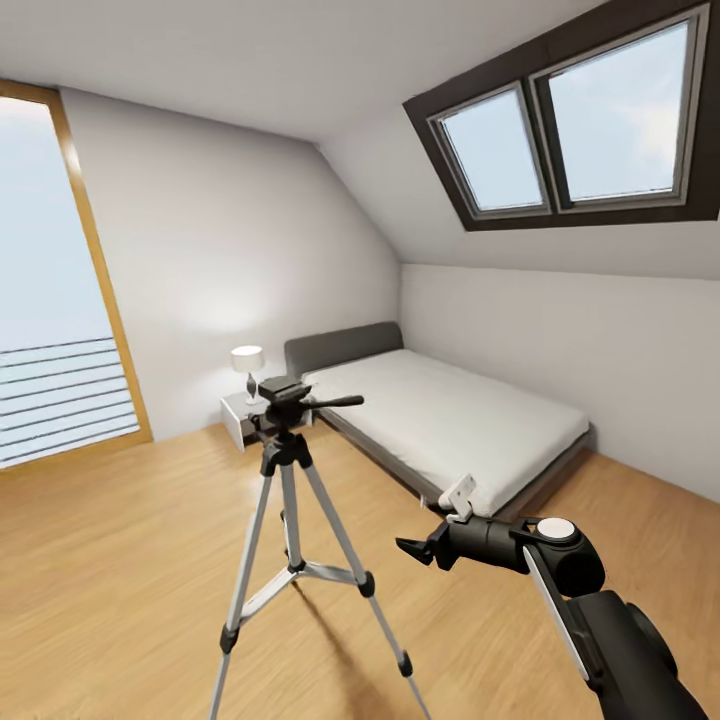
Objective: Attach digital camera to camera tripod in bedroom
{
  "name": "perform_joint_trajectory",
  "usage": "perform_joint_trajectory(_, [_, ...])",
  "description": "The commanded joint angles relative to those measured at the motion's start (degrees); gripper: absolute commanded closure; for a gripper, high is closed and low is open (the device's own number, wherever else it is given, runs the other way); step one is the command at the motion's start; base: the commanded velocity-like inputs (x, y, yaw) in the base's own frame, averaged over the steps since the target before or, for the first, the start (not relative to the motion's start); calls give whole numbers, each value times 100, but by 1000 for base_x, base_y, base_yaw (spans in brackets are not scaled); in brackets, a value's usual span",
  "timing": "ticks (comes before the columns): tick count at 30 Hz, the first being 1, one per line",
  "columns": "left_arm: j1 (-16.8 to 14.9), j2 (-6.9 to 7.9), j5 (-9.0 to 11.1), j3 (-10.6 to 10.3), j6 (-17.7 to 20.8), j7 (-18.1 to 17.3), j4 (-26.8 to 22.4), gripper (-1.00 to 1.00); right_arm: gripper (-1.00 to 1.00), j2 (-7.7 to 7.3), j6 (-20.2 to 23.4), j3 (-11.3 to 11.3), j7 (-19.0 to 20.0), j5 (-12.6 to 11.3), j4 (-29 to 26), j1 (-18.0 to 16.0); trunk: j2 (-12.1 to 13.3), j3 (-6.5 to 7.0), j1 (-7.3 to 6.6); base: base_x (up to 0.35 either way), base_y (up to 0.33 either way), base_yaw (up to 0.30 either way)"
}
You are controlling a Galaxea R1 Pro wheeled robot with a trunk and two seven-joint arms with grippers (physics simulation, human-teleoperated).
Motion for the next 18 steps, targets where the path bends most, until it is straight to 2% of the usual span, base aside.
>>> perform_joint_trajectory(1, [0, 1, 55, 1, 24, 29, -14, 100, -100, -3, 8, 2, 46, 59, -7, -6, -10, -10, 5, 171, -294, 281])
perform_joint_trajectory(12, [7, 1, 54, 1, 24, 32, -8, 100, -100, -3, 8, 9, 46, 60, -7, 20, -10, -10, 5, 155, -292, 281])
perform_joint_trajectory(18, [9, 0, 60, 1, 24, 29, 64, 100, -100, -3, 4, 16, 46, 62, -7, 59, -10, -10, 5, 59, -121, 281])
